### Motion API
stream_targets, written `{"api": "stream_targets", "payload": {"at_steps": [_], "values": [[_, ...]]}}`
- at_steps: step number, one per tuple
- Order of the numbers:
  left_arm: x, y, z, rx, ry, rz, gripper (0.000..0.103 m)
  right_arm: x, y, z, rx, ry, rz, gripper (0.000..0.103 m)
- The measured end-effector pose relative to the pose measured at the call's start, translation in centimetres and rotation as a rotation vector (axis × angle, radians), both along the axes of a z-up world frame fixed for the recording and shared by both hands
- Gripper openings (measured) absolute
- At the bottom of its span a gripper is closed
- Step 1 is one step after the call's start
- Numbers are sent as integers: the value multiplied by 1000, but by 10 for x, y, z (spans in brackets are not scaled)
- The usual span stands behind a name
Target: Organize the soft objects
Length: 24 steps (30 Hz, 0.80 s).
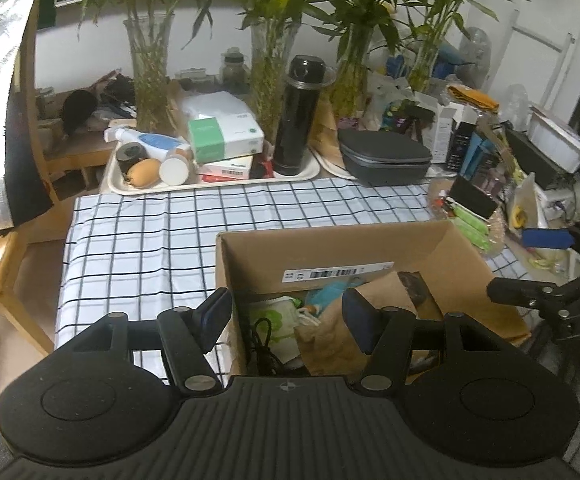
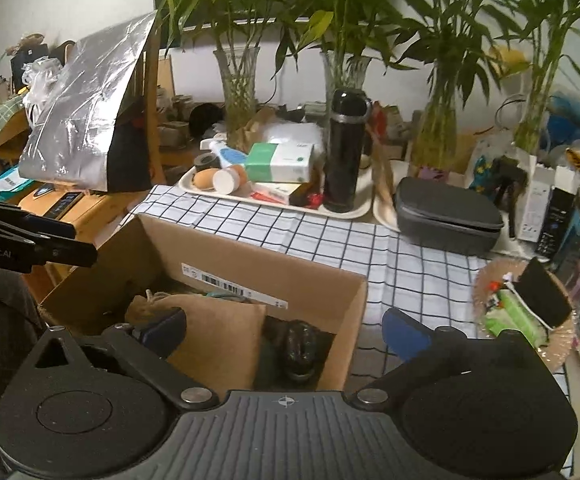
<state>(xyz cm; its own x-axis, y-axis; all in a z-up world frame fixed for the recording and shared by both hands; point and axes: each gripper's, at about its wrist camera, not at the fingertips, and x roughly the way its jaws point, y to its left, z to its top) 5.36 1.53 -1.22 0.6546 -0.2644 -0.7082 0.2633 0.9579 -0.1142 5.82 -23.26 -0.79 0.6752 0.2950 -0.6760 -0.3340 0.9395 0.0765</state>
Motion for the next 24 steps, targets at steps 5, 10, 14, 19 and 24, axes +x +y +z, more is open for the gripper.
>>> {"api": "stream_targets", "payload": {"at_steps": [5, 10, 14, 19, 24], "values": [[-11, -1, 3, 42, -105, 64, 94, -8, 0, 0, -20, -28, -32, 103], [-21, -9, 7, 117, -181, 62, 103, -18, -1, -1, -33, -60, -82, 103], [-26, -14, 5, 129, -167, 63, 103, -25, 3, -2, -70, -75, -117, 103], [-32, -16, 5, 108, -142, 62, 103, -33, 10, -4, -131, -88, -150, 103], [-36, -23, 3, 156, -105, 62, 103, -40, 11, -5, -147, -77, -170, 103]]}}
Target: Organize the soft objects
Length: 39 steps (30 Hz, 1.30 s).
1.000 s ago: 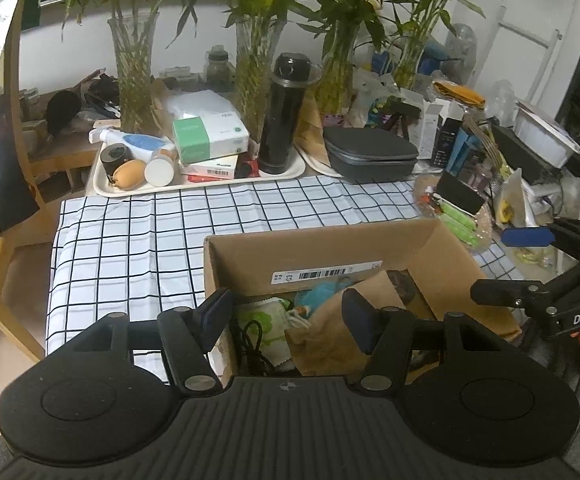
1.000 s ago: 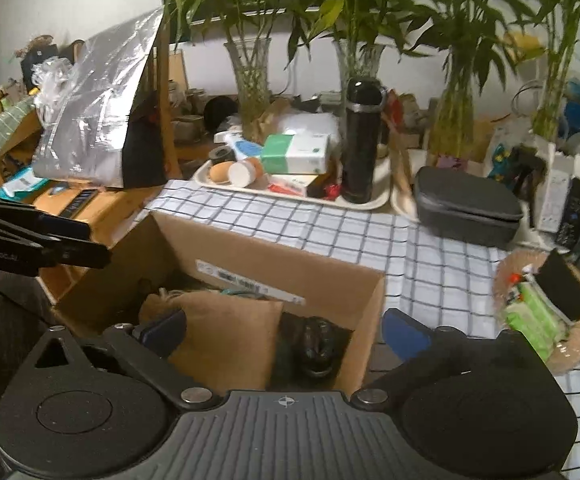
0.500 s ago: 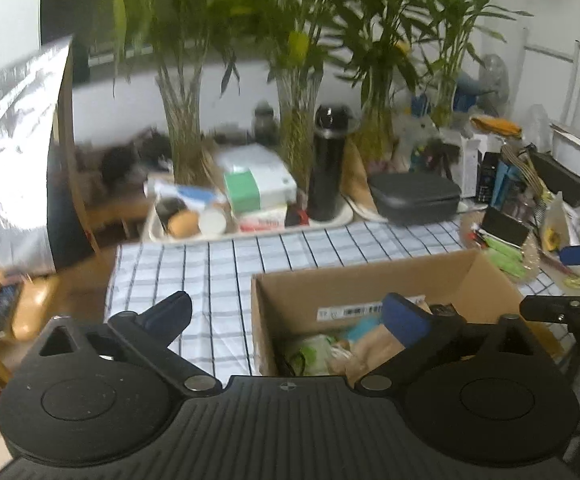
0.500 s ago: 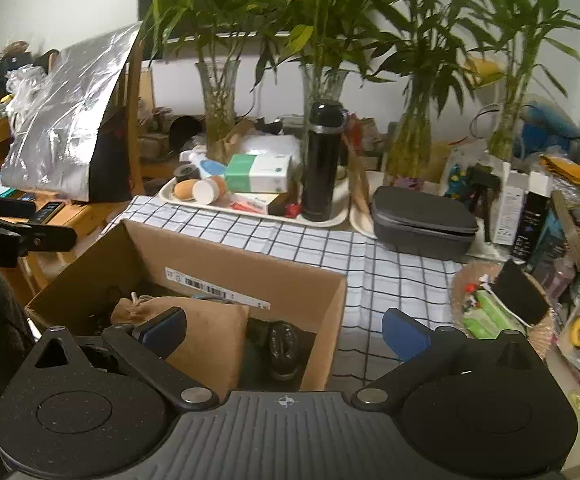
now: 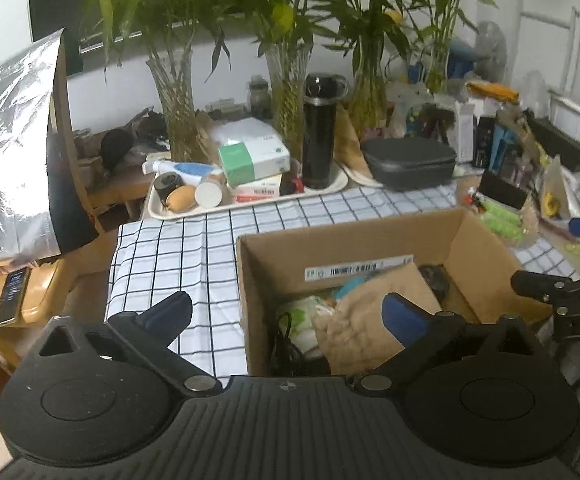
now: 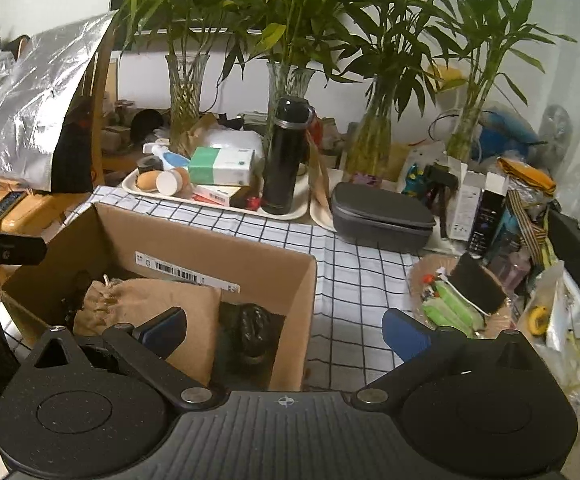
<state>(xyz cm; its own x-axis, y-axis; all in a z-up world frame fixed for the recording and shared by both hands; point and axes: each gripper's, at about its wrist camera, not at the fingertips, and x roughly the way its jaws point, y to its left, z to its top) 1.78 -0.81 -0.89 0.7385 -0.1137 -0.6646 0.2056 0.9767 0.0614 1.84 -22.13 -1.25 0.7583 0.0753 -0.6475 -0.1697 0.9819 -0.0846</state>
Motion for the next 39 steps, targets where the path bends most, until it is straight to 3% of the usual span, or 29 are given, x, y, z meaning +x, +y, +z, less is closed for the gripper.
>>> {"api": "stream_targets", "payload": {"at_steps": [6, 11, 15, 25, 39], "values": [[-7, -8, 3, 19, 26, 3, 103, -12, 2, 3, -15, -14, -12, 103], [-9, -13, 4, -1, 50, 0, 103, -8, 1, 4, 25, 62, -38, 103], [-7, -16, 3, 15, 82, 8, 103, -5, 3, 2, -1, 103, -75, 103], [0, -13, -4, -14, 205, 67, 103, -1, 9, -2, 10, 209, -72, 103], [1, -14, -14, -6, 297, 82, 103, 5, 8, -5, 16, 309, -85, 103]]}}
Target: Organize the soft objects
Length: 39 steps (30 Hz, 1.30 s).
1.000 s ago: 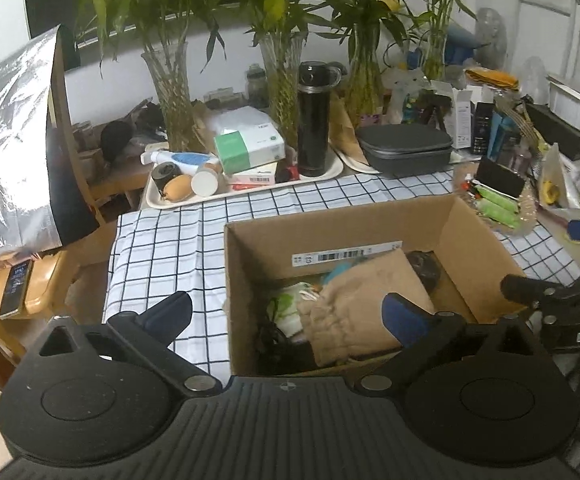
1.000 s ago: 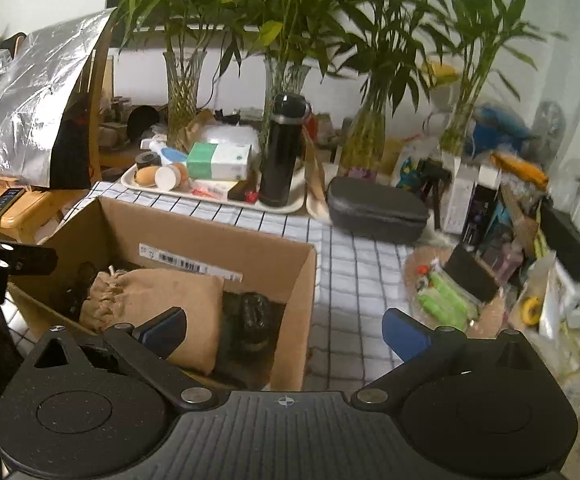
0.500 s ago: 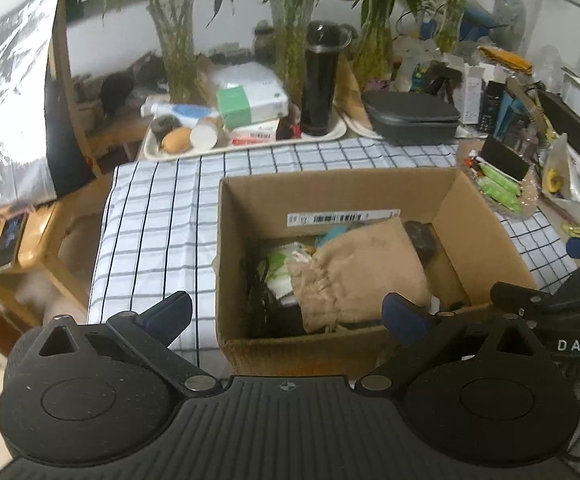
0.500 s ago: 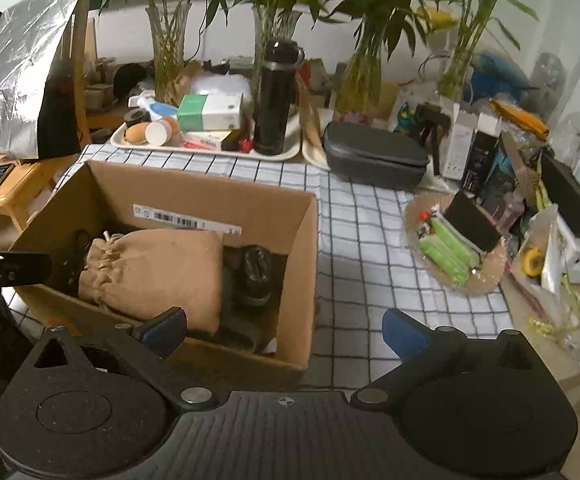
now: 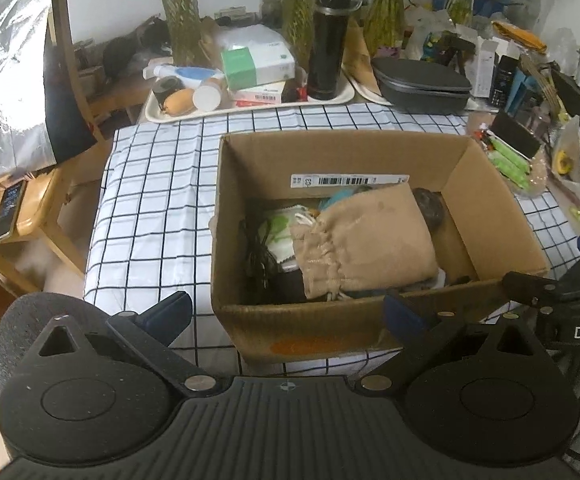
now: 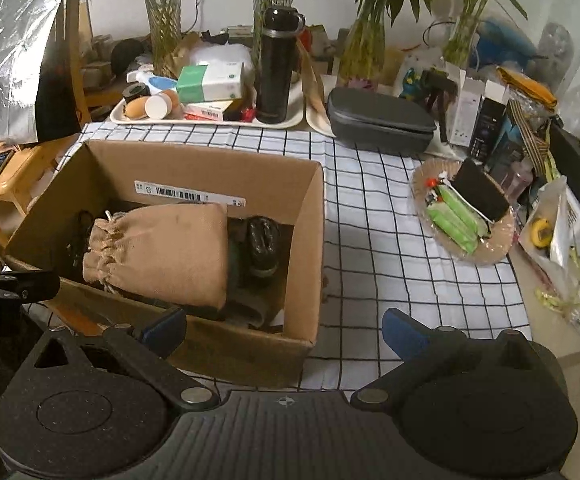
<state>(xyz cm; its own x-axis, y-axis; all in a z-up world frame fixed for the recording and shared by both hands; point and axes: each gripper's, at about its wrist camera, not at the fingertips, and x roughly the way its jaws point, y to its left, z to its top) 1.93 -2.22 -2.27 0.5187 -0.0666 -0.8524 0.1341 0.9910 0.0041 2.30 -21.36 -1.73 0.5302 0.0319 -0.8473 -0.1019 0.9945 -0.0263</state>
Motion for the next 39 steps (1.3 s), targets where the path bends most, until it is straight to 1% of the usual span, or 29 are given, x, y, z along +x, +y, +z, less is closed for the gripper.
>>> {"api": "stream_targets", "payload": {"at_steps": [5, 11, 22, 33, 39], "values": [[1, 1, -4, -28, 34, -3, 103, 2, -1, -3, -4, 23, -11, 103], [-1, -3, -8, -24, 44, -6, 103, 2, 0, -9, -21, 39, -8, 103], [-7, -17, -13, 35, 22, -24, 103, 2, -6, -13, -32, 47, -18, 103], [-7, -20, -12, 71, -3, -24, 103, 2, -7, -15, -34, 49, -17, 103], [-5, -18, -9, 77, -18, -19, 103, 2, -7, -17, -33, 47, -13, 103]]}}
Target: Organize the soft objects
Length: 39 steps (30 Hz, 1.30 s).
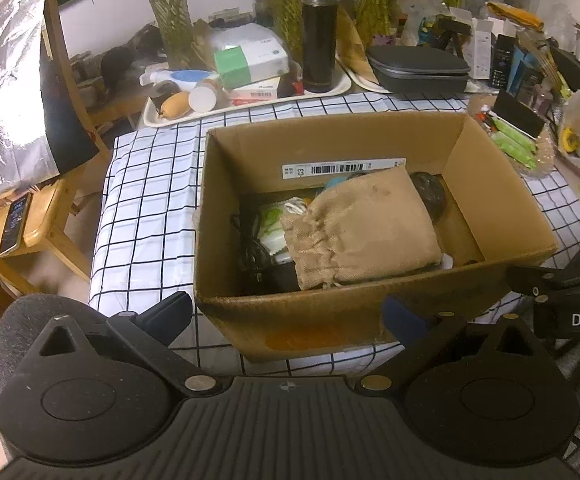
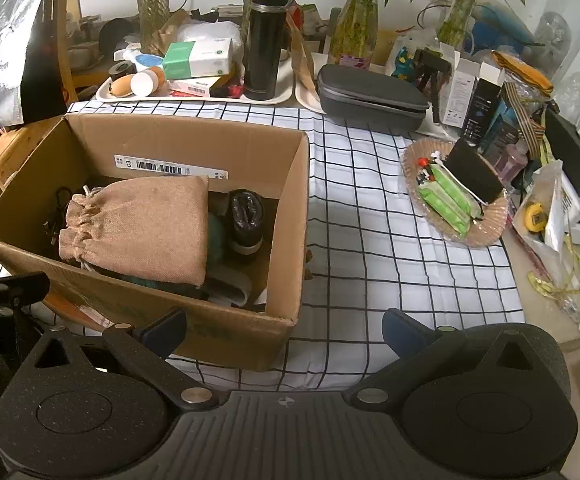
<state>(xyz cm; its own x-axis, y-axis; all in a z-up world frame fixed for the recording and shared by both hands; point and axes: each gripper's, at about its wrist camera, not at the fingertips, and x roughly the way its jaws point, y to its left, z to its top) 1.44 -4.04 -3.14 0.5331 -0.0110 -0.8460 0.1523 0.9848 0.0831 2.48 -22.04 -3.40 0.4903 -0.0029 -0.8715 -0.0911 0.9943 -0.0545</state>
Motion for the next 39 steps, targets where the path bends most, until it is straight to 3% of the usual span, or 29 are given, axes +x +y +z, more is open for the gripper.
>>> {"api": "stream_targets", "payload": {"at_steps": [39], "values": [[2, 2, 1, -4, -3, 2, 103, 1, 4, 0, 0, 2, 4, 103]]}}
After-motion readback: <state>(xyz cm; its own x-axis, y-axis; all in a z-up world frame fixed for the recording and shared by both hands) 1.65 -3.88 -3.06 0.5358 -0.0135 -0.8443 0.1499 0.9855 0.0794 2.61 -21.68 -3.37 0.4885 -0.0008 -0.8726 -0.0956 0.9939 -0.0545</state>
